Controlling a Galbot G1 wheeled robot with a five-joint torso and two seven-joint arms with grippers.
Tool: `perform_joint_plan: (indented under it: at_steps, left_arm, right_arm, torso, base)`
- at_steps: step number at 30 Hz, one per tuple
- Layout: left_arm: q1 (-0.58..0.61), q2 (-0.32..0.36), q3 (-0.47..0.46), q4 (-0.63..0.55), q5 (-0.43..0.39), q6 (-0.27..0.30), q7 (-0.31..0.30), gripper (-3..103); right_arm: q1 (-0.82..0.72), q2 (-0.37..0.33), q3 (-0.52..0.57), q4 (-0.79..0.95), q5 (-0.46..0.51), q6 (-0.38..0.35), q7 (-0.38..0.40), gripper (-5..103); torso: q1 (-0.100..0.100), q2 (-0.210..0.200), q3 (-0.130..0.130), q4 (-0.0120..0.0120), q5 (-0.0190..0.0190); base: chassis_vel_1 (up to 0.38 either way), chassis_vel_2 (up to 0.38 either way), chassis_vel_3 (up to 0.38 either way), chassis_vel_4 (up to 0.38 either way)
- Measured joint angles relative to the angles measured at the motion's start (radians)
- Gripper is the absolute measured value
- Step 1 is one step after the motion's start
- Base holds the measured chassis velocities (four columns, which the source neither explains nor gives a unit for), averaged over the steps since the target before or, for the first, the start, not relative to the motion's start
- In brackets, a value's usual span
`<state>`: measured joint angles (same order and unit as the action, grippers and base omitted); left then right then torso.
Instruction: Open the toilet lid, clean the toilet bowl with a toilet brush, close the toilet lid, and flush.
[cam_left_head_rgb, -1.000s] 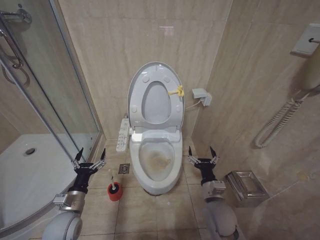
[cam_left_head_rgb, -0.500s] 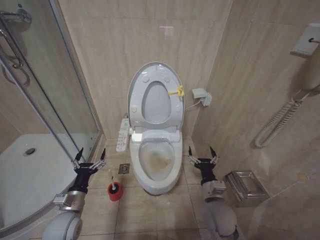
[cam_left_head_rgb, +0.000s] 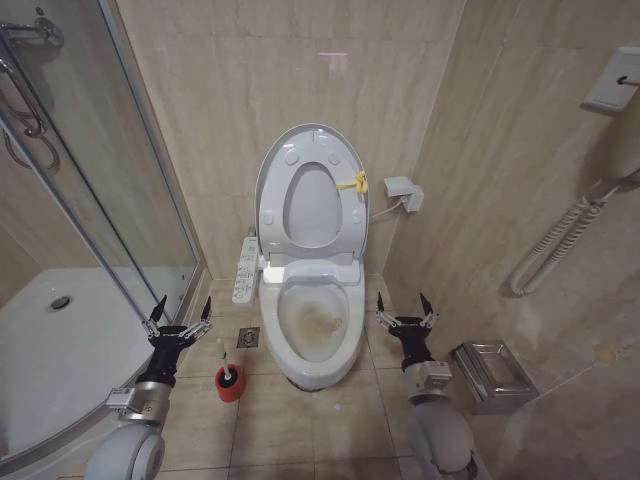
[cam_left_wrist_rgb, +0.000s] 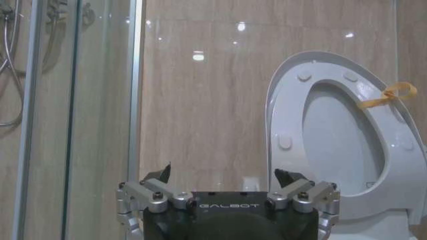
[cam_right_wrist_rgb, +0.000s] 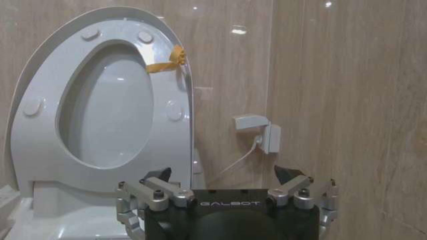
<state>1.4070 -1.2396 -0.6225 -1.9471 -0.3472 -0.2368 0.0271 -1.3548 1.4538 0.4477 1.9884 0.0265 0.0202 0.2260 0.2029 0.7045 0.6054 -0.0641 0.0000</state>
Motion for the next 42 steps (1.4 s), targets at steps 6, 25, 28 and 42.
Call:
perform_joint_plan:
  at_steps: [6, 25, 28, 42]
  left_arm:
    - [0.0, 0.0, 0.0, 0.0, 0.0, 0.0, 0.0, 100]
    - [0.0, 0.0, 0.0, 0.0, 0.0, 0.0, 0.0, 100]
    - [0.0, 0.0, 0.0, 0.0, 0.0, 0.0, 0.0, 100]
    - [0.0, -0.005, 0.003, 0.0, 0.005, 0.003, -0.001, 100]
  right_arm:
    - [0.0, 0.0, 0.0, 0.0, 0.0, 0.0, 0.0, 100]
    - [0.0, 0.0, 0.0, 0.0, 0.0, 0.0, 0.0, 100]
    - [0.0, 0.0, 0.0, 0.0, 0.0, 0.0, 0.0, 100]
    - [0.0, 0.0, 0.0, 0.0, 0.0, 0.0, 0.0, 100]
  torso:
    - [0.0, 0.0, 0.0, 0.0, 0.0]
    - [0.0, 0.0, 0.0, 0.0, 0.0]
    - [0.0, 0.0, 0.0, 0.0, 0.0]
    - [0.0, 0.0, 0.0, 0.0001, 0.0002]
  base:
    - [0.0, 0.0, 0.0, 0.0]
    - [0.0, 0.0, 0.0, 0.0]
    - [0.0, 0.0, 0.0, 0.0]
    - [0.0, 0.0, 0.0, 0.0]
